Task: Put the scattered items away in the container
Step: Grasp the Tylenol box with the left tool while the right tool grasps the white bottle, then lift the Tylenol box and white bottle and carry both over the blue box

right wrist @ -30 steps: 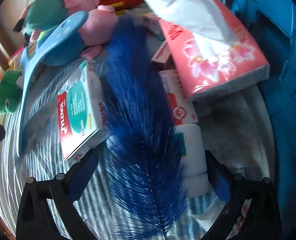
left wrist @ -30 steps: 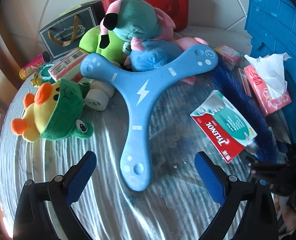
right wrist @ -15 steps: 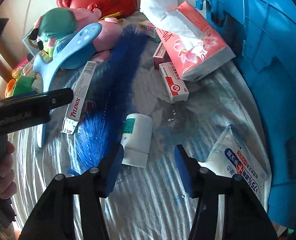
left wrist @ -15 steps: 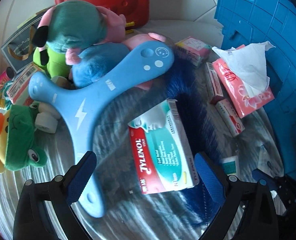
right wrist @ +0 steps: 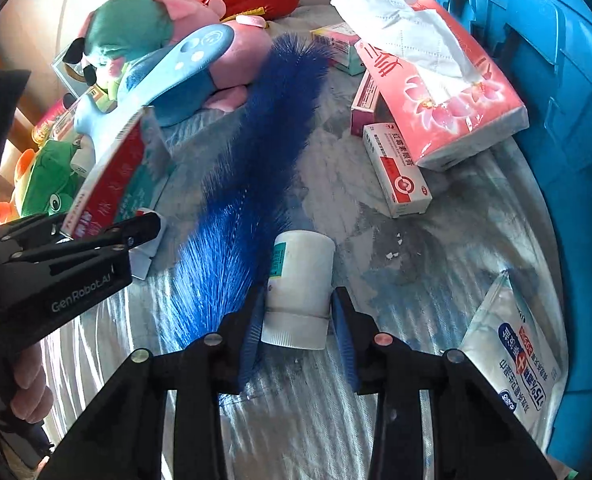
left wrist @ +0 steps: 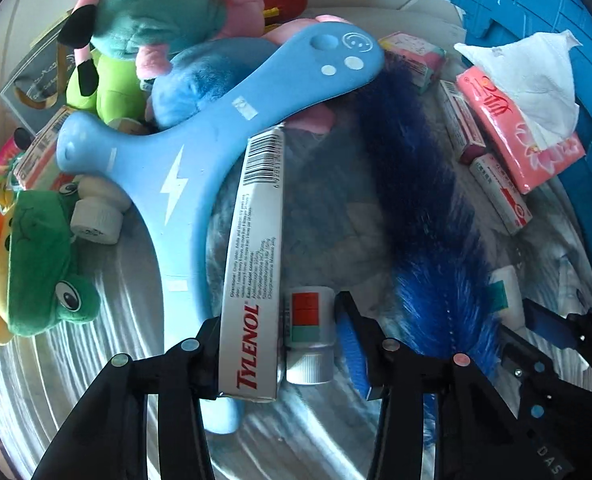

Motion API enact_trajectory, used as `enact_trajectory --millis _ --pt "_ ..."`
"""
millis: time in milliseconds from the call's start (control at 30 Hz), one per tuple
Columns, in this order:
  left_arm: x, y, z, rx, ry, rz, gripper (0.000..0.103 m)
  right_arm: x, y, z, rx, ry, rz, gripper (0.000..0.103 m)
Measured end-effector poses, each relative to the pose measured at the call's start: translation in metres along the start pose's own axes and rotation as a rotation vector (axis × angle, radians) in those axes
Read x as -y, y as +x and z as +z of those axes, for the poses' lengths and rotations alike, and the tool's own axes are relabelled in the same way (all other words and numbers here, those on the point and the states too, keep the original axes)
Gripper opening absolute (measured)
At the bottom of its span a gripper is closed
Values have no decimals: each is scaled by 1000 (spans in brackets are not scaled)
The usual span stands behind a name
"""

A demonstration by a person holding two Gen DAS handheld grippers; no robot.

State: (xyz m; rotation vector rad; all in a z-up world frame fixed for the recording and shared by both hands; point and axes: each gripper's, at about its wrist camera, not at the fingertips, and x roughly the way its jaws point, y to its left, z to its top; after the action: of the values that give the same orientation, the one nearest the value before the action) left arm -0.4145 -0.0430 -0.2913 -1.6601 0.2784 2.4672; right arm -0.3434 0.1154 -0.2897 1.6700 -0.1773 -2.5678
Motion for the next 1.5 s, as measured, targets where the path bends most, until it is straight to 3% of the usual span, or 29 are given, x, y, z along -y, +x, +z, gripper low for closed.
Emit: enact_trajectory --millis 133,267,433,600,1000,1333,1500 --pt "-3 17 8 -33 -8 31 49 0 4 7 -1 0 -9 35" --pt "-2 16 10 -19 -18 17 46 -1 13 12 -21 2 -24 35" --pt "2 5 6 10 -6 9 45 0 20 16 -31 4 -43 34" --pt "2 -18 5 58 -4 -11 45 -5 2 16 3 5 -46 34" --pt "-5 -102 -3 232 -13 -24 45 -47 -103 26 223 -60 -40 34" --pt "-18 -232 -23 457 -36 -51 45 -85 -237 21 458 -121 -93 34" --pt "5 -286 -26 560 -23 -81 45 -68 -304 12 573 -121 -143 34"
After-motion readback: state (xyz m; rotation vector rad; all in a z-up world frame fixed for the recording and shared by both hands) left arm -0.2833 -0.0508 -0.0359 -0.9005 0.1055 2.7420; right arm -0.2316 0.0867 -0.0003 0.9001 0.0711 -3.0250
